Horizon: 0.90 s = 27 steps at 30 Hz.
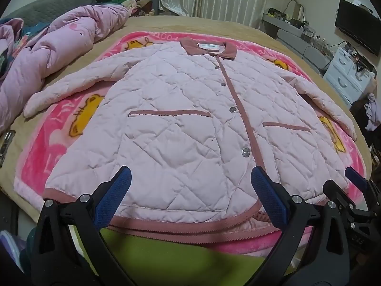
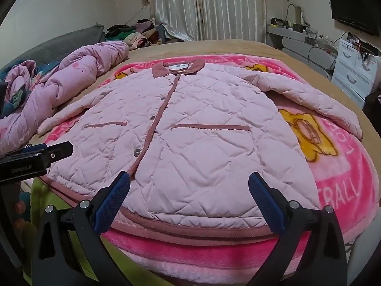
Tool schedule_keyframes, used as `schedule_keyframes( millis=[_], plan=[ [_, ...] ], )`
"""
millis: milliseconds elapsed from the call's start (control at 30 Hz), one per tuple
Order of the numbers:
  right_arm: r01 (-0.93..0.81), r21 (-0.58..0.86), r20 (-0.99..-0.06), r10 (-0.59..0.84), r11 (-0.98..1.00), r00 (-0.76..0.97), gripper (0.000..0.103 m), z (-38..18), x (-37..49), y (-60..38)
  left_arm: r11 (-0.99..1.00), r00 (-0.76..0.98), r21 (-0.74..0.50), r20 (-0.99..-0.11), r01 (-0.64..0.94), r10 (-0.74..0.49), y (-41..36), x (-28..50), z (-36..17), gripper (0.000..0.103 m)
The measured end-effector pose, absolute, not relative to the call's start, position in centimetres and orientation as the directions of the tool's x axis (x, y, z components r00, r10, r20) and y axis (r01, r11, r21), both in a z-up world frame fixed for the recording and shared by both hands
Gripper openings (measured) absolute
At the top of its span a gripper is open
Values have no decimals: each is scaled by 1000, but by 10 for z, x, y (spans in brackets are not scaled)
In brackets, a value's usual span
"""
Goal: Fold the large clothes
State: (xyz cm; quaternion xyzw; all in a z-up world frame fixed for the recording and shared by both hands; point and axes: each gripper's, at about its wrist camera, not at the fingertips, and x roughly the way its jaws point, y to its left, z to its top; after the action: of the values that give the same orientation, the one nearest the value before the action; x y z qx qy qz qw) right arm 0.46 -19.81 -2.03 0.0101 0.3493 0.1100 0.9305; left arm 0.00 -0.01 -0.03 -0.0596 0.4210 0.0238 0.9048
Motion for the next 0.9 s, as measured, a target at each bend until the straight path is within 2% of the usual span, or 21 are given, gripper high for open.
schedule_keyframes(
  millis=[900],
  plan=[
    [-206, 101, -662, 221, 973, 717, 99, -20, 5, -195, 992, 648, -85, -761, -94, -4, 5, -4, 1, 94]
  ],
)
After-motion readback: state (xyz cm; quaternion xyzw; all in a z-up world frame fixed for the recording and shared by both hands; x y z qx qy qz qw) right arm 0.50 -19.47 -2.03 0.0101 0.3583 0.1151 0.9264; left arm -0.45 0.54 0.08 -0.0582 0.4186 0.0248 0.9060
